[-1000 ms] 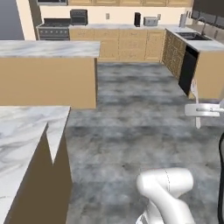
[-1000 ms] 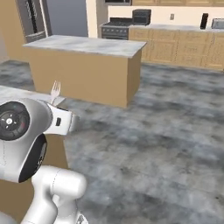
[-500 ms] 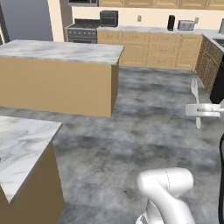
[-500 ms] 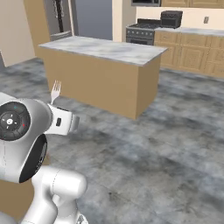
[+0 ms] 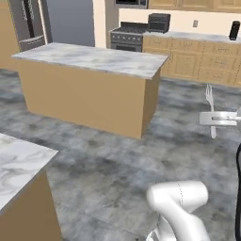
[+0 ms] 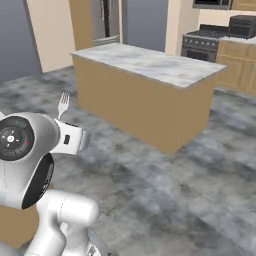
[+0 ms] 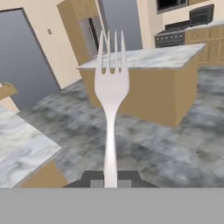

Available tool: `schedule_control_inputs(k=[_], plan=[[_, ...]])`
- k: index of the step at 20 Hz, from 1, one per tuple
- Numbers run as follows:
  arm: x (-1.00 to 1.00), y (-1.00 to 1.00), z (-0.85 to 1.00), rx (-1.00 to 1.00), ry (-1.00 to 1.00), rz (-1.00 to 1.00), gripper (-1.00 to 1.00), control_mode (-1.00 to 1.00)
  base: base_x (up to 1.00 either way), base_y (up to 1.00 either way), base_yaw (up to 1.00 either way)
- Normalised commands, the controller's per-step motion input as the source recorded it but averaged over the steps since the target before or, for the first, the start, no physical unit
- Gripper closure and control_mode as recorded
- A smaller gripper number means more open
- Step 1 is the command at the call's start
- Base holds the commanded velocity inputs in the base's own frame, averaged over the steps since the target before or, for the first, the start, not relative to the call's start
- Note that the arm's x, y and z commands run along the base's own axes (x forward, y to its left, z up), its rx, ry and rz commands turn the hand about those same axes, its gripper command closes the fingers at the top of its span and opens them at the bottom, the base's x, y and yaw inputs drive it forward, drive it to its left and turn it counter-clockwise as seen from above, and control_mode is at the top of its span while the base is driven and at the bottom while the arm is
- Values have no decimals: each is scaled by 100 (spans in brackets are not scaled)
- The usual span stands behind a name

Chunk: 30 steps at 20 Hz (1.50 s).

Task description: Pick up the metallic utensils from the counter and place them in the open drawer. Make sure not to pick up any wooden utensils.

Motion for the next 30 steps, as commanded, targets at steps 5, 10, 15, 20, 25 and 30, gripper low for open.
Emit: schedule_control_inputs(k=[5, 10, 15, 20, 25, 30], plan=[[0, 0, 0, 0, 0, 0, 100, 100, 100, -96, 41], [0, 0, 0, 0, 0, 0, 100, 100, 100, -90, 42], [0, 0, 0, 0, 0, 0, 100, 100, 100, -69, 41], [0, 0, 0, 0, 0, 0, 100, 100, 100, -69, 45], [0, 0, 0, 0, 0, 0, 100, 100, 100, -46, 44], [0, 0, 0, 0, 0, 0, 100, 100, 100, -16, 43]])
